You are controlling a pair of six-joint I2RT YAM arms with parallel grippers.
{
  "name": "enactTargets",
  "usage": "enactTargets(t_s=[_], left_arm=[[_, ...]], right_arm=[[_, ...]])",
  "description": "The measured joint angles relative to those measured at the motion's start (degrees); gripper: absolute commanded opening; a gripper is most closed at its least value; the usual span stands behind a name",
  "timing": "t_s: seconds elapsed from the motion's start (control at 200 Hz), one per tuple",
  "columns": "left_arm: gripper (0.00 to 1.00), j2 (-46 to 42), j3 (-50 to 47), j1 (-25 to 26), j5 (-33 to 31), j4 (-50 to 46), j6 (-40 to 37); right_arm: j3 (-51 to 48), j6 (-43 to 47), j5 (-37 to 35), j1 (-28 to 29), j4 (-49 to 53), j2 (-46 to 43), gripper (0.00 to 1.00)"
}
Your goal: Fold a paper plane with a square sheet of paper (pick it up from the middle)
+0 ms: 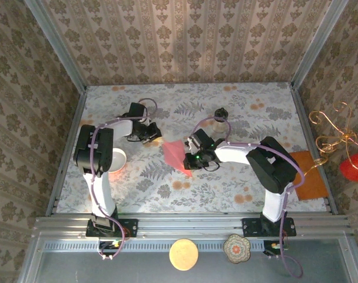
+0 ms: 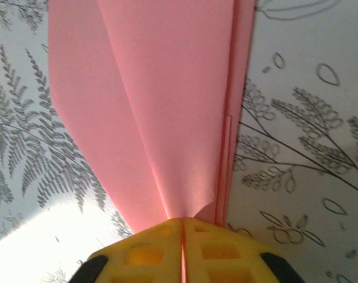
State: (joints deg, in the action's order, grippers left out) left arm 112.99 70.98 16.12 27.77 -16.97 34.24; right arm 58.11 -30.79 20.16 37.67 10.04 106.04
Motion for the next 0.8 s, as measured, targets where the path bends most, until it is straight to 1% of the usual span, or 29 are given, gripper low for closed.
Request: enactTargets(t_s=[0.035, 0.085, 0.18, 0.225, 0.285, 0.35, 0.455, 0.635, 0.795], left_arm=[[0.17, -1.27, -0.17, 0.00, -0.57, -0.46, 0.04], [0.20, -4.17, -0.85, 0.09, -1.31, -0.70, 0.37], [0.30, -11.76, -3.23, 0.79, -2.91, -0.31, 1.40], [0.36, -15.58, -4.81, 1.25, -3.48, 0.20, 1.88], [0.42, -20.28, -7.37, 1.97, -4.24, 1.09, 2.99], [0.47, -24.11, -10.43, 2.69, -4.72, 2.38, 4.02], [0.54, -27.85, -15.50, 3.85, -5.35, 3.72, 5.68], [0.62, -30.84, -22.25, 6.43, -6.25, 5.42, 8.72], [0.67, -31.30, -25.57, 7.85, -6.14, 8.55, 11.82]], right_arm=[[0.00, -0.72, 0.55, -0.28, 0.17, -0.28, 0.17], [0.00, -1.53, 1.09, -0.66, 0.42, -1.07, 0.23], [0.00, -3.32, 1.25, -1.36, -0.35, -4.76, 0.34], [-0.02, -4.35, 1.16, -1.75, -1.62, -7.13, 0.39], [-0.13, -4.50, 1.03, -2.29, -3.65, -9.88, 0.42], [-0.44, -5.01, 1.05, -3.21, -6.19, -11.85, 0.42], [-0.85, -5.03, 1.51, -4.85, -8.33, -11.39, 0.42], [-1.01, -3.98, 4.20, -6.40, -8.85, -5.81, 0.40], [0.35, -2.47, 6.84, -6.56, -8.61, -0.13, 0.34]])
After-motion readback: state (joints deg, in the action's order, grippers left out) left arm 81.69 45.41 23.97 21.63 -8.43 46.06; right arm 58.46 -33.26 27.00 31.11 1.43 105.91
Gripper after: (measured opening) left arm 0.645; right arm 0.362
